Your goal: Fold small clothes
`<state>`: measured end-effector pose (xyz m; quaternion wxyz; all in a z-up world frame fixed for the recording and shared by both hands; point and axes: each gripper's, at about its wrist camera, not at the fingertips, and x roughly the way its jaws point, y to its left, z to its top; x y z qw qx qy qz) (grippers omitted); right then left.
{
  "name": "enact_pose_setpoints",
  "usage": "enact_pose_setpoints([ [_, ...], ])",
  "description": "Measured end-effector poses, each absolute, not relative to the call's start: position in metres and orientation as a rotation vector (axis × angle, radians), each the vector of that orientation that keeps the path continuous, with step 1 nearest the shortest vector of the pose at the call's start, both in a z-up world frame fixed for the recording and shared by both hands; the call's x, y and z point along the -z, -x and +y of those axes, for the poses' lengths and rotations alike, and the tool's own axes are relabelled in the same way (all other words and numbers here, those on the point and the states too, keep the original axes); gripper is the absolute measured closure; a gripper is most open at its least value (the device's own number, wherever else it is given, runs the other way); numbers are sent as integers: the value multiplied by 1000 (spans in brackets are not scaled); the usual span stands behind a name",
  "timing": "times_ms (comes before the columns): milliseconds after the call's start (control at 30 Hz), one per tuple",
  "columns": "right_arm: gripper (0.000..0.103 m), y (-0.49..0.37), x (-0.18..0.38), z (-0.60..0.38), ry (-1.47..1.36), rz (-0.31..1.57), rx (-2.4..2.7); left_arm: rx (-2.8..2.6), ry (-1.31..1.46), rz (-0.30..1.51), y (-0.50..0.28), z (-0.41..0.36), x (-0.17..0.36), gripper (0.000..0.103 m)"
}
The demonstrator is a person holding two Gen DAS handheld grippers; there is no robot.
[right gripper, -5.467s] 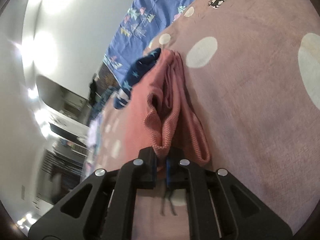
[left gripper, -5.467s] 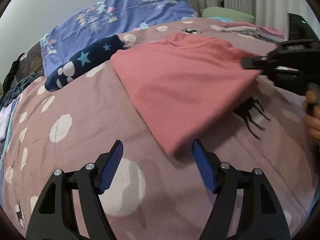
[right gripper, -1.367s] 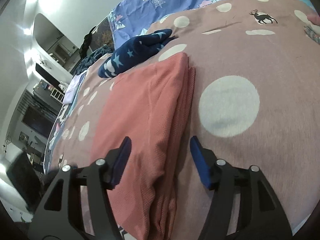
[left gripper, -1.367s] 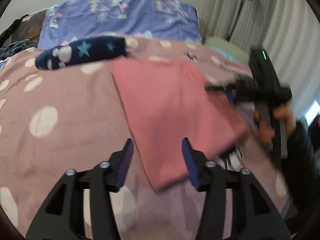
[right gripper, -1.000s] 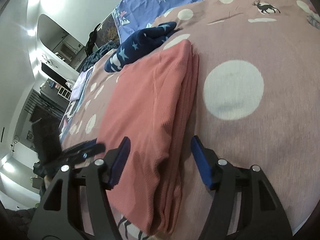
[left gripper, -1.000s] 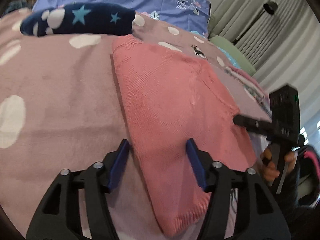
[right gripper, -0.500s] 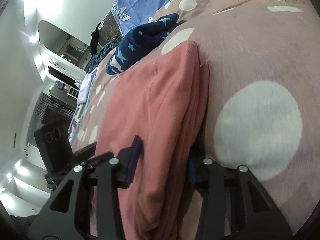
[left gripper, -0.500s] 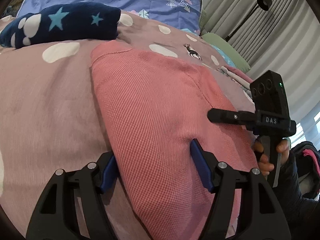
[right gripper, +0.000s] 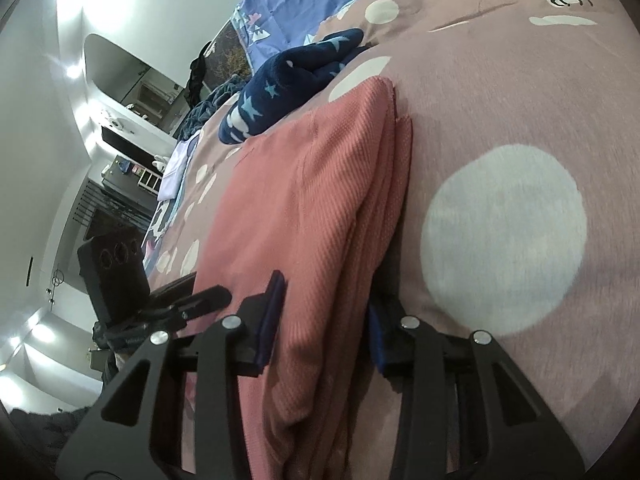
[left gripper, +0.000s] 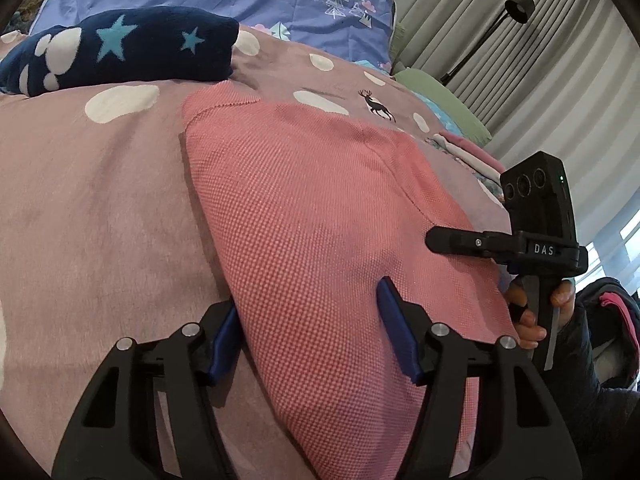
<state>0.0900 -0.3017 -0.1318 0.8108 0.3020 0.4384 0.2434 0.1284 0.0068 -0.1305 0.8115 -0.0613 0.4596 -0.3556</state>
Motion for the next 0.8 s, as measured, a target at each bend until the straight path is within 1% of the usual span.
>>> enact_pose_setpoints([
  [200, 64, -112, 132, -295, -627, 957, -522, 773, 102, 990, -143, -7, 131, 38],
  [267, 63, -122, 131, -291, -611, 961, -516, 773, 99, 992, -148, -13, 131, 40],
  [300, 64, -125, 130, -289, -602, 961, -510, 766, 94, 992, -150, -15, 130, 47],
  [333, 66, -126, 130, -288, -593, 962, -498, 756, 82, 991, -150, -18, 129, 55],
  [367, 70, -125, 128, -286, -581, 963, -484, 754, 70, 989, -150, -21, 127, 60],
  [400, 72, -123, 125, -284, -562, 957, -458, 752, 55, 984, -148, -24, 124, 70],
  [433, 76, -119, 121, -281, -549, 948, -439, 740, 29, 970, -146, -27, 119, 75],
  [467, 80, -112, 112, -278, -538, 924, -420, 725, -17, 944, -140, -31, 110, 76],
  [500, 81, -108, 106, -276, -528, 905, -413, 721, -39, 927, -137, -33, 105, 77],
  [667, 81, -65, 37, -257, -336, 716, -320, 719, -122, 769, -109, -42, 51, 77],
  [800, 81, -32, -8, -256, -252, 566, -252, 736, -147, 648, -92, -49, 8, 77],
])
